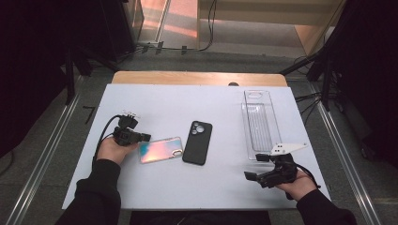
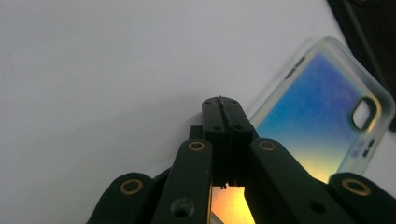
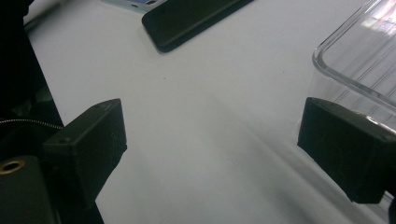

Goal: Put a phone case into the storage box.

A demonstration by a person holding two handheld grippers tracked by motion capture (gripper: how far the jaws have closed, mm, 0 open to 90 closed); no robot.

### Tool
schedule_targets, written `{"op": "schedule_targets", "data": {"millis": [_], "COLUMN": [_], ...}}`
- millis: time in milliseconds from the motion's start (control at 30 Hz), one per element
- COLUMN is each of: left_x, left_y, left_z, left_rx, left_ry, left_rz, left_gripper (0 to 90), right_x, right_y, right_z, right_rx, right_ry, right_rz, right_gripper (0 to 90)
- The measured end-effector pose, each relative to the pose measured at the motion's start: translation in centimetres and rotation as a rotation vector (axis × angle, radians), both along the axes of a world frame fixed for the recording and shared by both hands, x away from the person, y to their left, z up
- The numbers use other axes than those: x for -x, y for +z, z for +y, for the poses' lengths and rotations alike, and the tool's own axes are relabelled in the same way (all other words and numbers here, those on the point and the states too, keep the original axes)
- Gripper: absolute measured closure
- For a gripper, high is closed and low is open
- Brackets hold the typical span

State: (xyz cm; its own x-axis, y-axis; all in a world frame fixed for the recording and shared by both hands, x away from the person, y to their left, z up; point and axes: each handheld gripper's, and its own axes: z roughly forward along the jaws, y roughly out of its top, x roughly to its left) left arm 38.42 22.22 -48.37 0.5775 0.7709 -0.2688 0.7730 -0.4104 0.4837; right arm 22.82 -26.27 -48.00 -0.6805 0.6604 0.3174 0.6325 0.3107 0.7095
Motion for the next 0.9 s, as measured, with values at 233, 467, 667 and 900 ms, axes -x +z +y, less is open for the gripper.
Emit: {"op": "schedule_targets", "data": {"millis": [233,467,667,900], "left_x": [0.9,1.6,1.9,2.2], "left_y": [0.0,0.0,0.0,0.2], "left_z": [0.4,0.5,0.5,0.9], "left_rx": [0.004,0.018,0.014,0.065], "left_ry": [-0.005,0.001,-0.001,0.021], "left_rz": [0.017,0.026,0.029,0.031], "left_gripper": [89.8,89.6,89.5,83.4], "right_x": [0.0,0.0,0.0,0.1], "right_y": [0.0,0.1,0.0,0.0], "right_z": [0.0,0.0,0.0,0.0], "right_rx": [-0.002,0.000,-0.001,-0.002], "right_ry": [-0.001,0.003,0.002,0.000], "right_rz": [-0.001,0.000,0.001,0.000], "right_gripper": [6.1,6.1,6.1,6.1]}}
